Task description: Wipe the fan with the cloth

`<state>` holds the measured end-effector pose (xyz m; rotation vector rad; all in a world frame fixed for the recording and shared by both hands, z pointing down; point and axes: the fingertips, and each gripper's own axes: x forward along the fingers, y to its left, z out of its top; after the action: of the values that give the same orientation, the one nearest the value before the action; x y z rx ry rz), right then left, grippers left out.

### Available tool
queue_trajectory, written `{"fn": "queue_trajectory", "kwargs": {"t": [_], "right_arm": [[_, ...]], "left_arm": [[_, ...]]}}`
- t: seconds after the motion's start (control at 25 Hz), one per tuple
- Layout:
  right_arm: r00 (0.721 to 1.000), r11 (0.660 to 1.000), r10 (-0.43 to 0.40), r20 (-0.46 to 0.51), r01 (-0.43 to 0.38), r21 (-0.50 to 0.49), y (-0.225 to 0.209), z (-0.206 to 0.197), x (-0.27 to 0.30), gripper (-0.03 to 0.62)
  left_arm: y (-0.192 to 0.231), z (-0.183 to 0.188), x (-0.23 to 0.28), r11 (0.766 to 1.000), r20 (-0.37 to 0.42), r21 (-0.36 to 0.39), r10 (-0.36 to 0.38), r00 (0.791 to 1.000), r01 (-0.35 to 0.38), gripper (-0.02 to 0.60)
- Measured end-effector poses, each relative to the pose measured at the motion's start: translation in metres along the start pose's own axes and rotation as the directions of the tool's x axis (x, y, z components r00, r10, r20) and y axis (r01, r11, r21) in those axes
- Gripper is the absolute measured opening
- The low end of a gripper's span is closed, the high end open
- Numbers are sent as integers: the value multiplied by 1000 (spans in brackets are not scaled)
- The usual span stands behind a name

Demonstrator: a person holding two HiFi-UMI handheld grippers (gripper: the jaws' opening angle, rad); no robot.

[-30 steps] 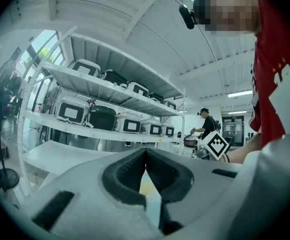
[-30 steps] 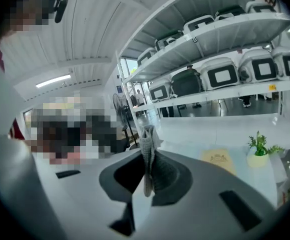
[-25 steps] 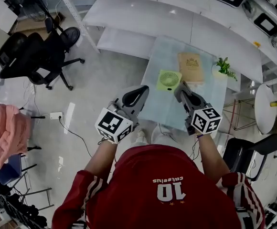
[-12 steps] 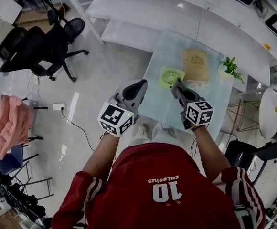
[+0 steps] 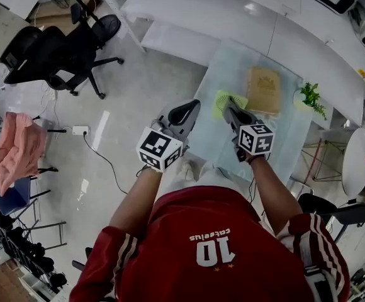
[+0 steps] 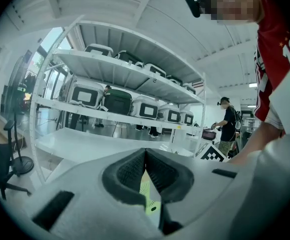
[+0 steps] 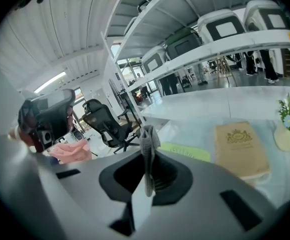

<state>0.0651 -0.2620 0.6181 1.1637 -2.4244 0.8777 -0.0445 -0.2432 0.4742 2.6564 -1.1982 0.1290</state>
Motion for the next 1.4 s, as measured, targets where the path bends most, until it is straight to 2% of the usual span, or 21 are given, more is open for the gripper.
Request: {"fn": "queue_trajectory", "kwargs": {"t": [0.2,0.56,0.8,1.12,1.4], "right_arm": [[999,1000,26,-31,-25,19,-9,-8,23,21],[998,999,23,-55,-21,37,-20,-12,58,22],[997,998,35,-72,-32,49,-20,-18,75,23],[998,999,2,-67,1,49,-27,-20,78,23],[998,998,-16,-59,19,58,-35,-21,71,23]], "left_arm": [[5,-20,14,998,-41,-34,58,997,-59,0],[9,-29,28,997,-73,-15,77,994,-78,0],[13,-34,30,993,-74,-38,107,992,-110,-2],[19,-37,22,988,-86,-50,141,986,-146,0],[17,-36,22,989,-88,-39,142,986,-146,0]]}}
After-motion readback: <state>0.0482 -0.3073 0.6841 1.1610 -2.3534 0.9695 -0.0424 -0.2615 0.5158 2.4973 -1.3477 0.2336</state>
